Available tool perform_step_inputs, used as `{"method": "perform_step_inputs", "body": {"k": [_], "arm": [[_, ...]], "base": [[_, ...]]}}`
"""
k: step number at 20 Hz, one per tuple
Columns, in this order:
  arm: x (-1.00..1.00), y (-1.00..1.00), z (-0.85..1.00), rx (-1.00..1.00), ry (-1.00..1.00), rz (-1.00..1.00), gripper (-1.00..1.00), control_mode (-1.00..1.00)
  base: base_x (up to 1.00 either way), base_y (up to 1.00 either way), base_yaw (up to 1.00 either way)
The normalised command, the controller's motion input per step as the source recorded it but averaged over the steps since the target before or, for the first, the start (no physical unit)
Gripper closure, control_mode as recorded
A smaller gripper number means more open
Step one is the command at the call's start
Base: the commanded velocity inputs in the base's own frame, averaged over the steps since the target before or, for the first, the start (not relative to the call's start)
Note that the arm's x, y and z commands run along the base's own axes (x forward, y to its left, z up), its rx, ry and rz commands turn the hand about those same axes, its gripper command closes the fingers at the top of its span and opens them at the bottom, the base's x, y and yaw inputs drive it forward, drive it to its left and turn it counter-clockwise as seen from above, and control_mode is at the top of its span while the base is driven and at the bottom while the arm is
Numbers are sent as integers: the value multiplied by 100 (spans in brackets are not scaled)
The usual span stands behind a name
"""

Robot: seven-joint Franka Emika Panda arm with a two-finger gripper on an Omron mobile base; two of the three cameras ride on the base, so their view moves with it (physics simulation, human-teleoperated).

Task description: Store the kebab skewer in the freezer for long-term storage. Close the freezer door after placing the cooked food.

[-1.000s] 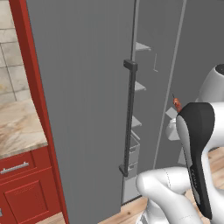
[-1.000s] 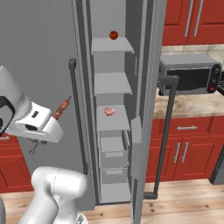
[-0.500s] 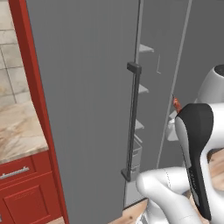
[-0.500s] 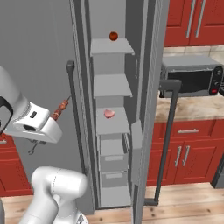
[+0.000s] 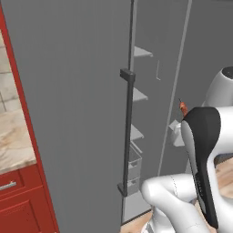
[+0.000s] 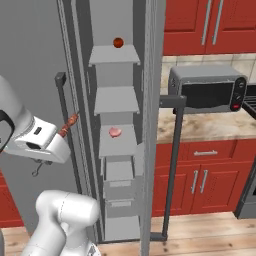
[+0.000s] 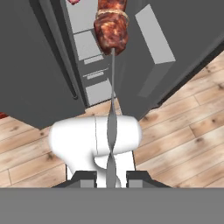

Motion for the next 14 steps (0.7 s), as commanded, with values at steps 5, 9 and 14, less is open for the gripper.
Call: {"method": "perform_step_inputs", "body": {"k": [5,9,14], "arm": [[0,0,0,0,0,0,100,100],[0,0,0,0,0,0,100,100],[0,0,0,0,0,0,100,100]], "base": [[34,-22,0],[30,-3,0],[46,-13,0]]}}
